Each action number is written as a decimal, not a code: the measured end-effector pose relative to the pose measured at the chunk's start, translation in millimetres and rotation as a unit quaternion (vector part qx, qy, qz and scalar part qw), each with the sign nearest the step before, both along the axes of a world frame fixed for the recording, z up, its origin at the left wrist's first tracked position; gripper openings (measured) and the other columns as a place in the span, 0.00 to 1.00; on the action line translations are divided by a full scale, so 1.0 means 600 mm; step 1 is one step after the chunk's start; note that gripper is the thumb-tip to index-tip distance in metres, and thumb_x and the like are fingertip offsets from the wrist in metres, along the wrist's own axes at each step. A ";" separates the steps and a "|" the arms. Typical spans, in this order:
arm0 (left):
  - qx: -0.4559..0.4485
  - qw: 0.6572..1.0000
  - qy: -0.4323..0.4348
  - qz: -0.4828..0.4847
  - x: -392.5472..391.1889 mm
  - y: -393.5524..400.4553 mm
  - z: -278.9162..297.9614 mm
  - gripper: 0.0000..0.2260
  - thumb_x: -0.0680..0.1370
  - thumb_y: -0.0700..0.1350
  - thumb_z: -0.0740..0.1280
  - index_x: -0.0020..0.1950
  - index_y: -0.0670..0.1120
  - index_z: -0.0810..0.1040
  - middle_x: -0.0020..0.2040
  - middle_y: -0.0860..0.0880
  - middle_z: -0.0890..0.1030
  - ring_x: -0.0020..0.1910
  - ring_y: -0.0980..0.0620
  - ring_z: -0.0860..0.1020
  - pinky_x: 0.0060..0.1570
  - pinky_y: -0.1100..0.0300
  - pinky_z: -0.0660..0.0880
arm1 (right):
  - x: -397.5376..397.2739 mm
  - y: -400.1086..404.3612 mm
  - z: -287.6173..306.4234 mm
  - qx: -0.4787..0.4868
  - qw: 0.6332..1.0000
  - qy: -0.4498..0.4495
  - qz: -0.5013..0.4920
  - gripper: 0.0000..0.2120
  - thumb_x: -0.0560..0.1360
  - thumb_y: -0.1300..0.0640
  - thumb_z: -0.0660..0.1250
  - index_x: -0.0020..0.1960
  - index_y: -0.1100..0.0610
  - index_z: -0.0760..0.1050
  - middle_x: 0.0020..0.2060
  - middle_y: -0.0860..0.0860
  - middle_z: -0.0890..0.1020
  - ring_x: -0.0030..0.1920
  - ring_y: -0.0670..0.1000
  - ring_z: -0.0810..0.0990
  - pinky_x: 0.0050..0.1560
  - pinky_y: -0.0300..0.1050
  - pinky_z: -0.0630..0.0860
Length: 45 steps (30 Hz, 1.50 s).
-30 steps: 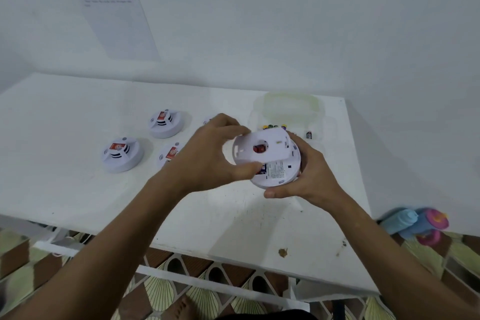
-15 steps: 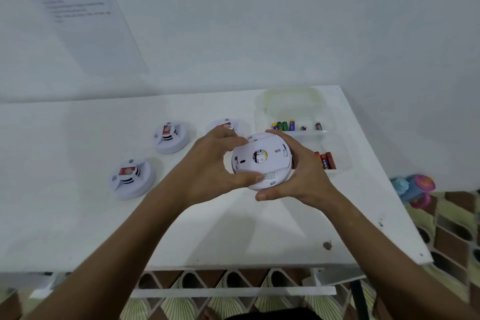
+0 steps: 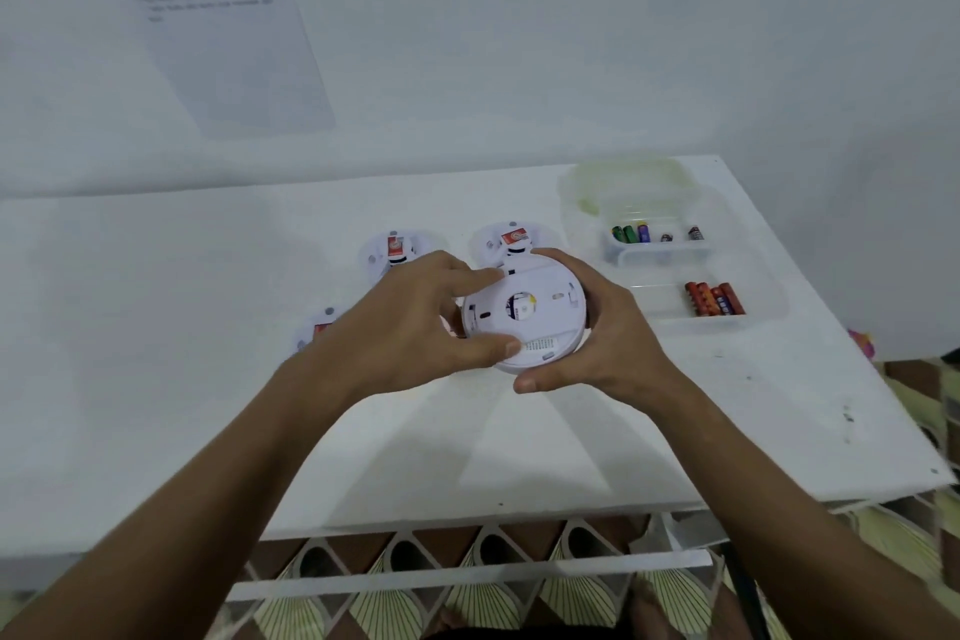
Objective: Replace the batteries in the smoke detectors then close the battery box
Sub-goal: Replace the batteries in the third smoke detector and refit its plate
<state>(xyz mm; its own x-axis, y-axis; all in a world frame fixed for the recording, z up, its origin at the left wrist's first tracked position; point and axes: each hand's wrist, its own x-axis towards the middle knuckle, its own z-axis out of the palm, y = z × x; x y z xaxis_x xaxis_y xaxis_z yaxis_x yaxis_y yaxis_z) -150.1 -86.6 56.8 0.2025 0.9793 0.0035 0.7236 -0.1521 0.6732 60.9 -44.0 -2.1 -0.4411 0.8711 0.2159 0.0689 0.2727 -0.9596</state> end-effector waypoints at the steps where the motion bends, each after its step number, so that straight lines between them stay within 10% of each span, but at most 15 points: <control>1: -0.003 1.000 -0.008 -0.005 -0.012 -0.004 0.003 0.33 0.63 0.62 0.75 0.67 0.58 0.74 0.58 0.57 0.78 0.47 0.59 0.81 0.49 0.56 0.79 | -0.010 -0.004 0.000 -0.002 1.000 -0.001 0.003 0.48 0.51 0.59 0.86 0.68 0.51 0.73 0.60 0.48 0.82 0.64 0.52 0.78 0.61 0.51 0.79; 7: -0.004 0.997 -0.051 -0.052 -0.071 -0.025 0.022 0.25 0.66 0.41 0.79 0.52 0.67 0.75 0.48 0.68 0.78 0.40 0.57 0.81 0.37 0.72 0.74 | -0.061 -0.023 0.009 -0.023 0.999 0.009 0.031 0.46 0.51 0.55 0.84 0.68 0.55 0.73 0.59 0.51 0.83 0.62 0.52 0.79 0.58 0.47 0.79; 18: 0.036 0.998 -0.026 -0.051 -0.138 -0.067 0.028 0.20 0.60 0.54 0.73 0.51 0.53 0.81 0.45 0.47 0.74 0.34 0.53 0.76 0.36 0.53 0.77 | -0.127 -0.042 0.034 -0.040 0.994 0.007 0.103 0.43 0.53 0.57 0.82 0.67 0.57 0.74 0.58 0.54 0.82 0.60 0.53 0.80 0.55 0.47 0.79; 29: -0.033 0.987 -0.159 -0.003 -0.171 -0.084 -0.011 0.40 0.61 0.57 0.79 0.71 0.59 0.69 0.58 0.61 0.77 0.54 0.56 0.79 0.49 0.59 0.79 | -0.151 -0.049 0.031 -0.072 0.990 0.064 0.107 0.39 0.56 0.59 0.79 0.66 0.53 0.74 0.57 0.47 0.83 0.60 0.48 0.80 0.52 0.41 0.79; 33: -0.026 0.983 -0.181 -0.003 -0.170 -0.090 -0.014 0.31 0.65 0.49 0.79 0.66 0.59 0.74 0.57 0.60 0.81 0.53 0.56 0.80 0.45 0.64 0.77 | -0.163 -0.051 0.022 -0.057 0.990 0.067 0.110 0.39 0.56 0.58 0.79 0.66 0.51 0.72 0.58 0.45 0.83 0.62 0.47 0.79 0.53 0.39 0.78; 39: -0.031 0.987 -0.158 -0.030 -0.188 -0.092 -0.017 0.32 0.66 0.40 0.80 0.68 0.55 0.74 0.55 0.54 0.82 0.49 0.50 0.80 0.46 0.53 0.80 | -0.165 -0.042 0.021 0.114 0.976 -0.173 0.068 0.45 0.51 0.40 0.81 0.63 0.38 0.65 0.61 0.42 0.71 0.62 0.46 0.71 0.58 0.36 0.70; 45: 0.008 0.988 -0.155 0.001 -0.189 -0.089 -0.017 0.38 0.62 0.53 0.81 0.70 0.58 0.71 0.52 0.58 0.80 0.52 0.53 0.78 0.48 0.58 0.78 | -0.169 -0.045 0.030 0.209 0.921 -0.321 0.076 0.53 0.58 0.40 0.80 0.75 0.40 0.55 0.59 0.38 0.66 0.59 0.45 0.65 0.63 0.46 0.63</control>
<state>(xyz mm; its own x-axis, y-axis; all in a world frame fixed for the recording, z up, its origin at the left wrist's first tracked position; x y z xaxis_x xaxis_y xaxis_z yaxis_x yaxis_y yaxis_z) -263.6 -139.9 46.7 0.1883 0.9788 0.0807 0.4837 -0.1639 0.8597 -40.6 -71.3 16.0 -0.7048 0.6885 0.1709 0.5153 0.6624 -0.5438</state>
